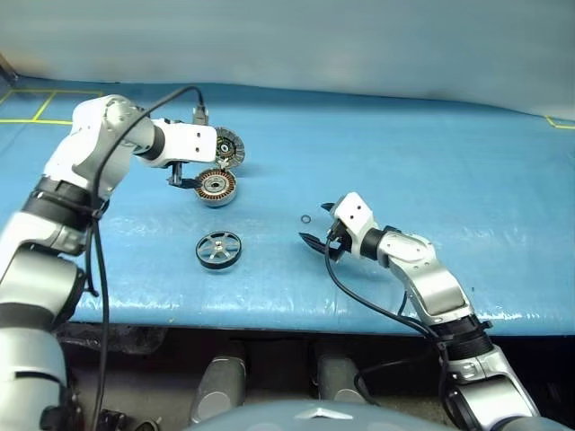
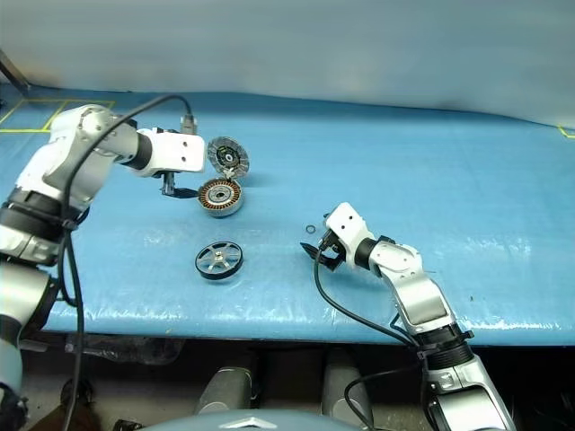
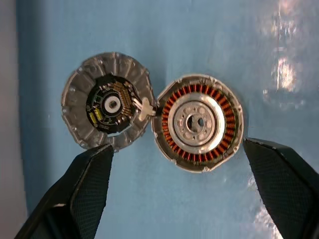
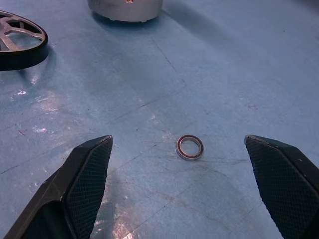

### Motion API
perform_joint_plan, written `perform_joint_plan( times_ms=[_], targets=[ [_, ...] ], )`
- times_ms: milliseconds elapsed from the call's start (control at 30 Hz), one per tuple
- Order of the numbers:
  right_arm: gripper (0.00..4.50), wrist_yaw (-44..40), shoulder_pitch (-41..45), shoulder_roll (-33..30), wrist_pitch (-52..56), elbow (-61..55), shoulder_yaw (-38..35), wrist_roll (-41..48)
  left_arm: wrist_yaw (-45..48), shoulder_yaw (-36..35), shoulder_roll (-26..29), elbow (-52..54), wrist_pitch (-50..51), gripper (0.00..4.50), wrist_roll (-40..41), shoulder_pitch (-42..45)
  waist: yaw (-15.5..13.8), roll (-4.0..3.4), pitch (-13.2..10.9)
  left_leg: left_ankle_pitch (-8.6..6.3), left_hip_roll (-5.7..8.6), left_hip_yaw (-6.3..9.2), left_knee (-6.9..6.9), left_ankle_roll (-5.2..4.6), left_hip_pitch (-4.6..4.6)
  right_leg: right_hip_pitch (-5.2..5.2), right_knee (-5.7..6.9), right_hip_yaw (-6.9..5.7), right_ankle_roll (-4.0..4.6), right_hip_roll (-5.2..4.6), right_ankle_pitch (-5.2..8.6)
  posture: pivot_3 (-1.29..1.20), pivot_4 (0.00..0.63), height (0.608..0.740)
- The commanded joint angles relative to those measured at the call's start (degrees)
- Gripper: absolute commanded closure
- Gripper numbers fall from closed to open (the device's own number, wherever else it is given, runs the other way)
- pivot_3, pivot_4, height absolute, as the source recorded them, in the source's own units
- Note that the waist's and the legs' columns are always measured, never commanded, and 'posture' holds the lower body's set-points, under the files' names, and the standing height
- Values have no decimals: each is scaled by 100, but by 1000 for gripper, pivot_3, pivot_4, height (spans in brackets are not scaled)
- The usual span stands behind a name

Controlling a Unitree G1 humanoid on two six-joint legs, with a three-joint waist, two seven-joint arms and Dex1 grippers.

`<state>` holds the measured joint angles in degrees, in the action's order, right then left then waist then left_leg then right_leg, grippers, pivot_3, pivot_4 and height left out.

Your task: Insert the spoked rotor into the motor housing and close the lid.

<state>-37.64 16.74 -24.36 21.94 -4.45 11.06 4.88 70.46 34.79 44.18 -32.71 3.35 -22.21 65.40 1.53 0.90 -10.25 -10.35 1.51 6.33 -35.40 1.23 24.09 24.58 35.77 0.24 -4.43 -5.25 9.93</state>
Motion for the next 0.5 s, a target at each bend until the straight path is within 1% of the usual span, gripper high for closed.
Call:
perform_joint_plan(
  times_ms=[33, 200, 367, 500],
  targets=[
    [17, -79, 62, -99, 16, -268, -63, 27, 142, 455, -365, -781, -564, 0, -702, 497, 17, 2, -3, -1, 0, 0, 0, -1, 2, 2, 0, 2, -2, 0, 0, 0, 150, 740],
    [17, -81, -1, -337, 148, -508, -222, 25, 109, 711, -822, -1520, -1015, 0, -1154, 808, 63, 7, -8, -4, 0, 2, -10, -6, 21, 13, 0, 1, -20, 0, -9, 0, 150, 740],
    [17, -25, -91, -408, 225, -633, -245, 20, -49, 694, -1059, -2085, -1253, 0, -1386, 890, 65, 10, -9, -4, 0, 5, -22, -7, 24, 12, 6, 0, -24, 0, -10, 0, 150, 740],
    [17, 14, -118, -389, 256, -673, -227, 21, -2, 626, -1185, -2326, -1314, 0, -1410, 803, 56, 10, -10, -5, 2, 9, -39, -8, 35, 12, 6, 0, -31, 0, -15, 0, 150, 740]
  ],
)
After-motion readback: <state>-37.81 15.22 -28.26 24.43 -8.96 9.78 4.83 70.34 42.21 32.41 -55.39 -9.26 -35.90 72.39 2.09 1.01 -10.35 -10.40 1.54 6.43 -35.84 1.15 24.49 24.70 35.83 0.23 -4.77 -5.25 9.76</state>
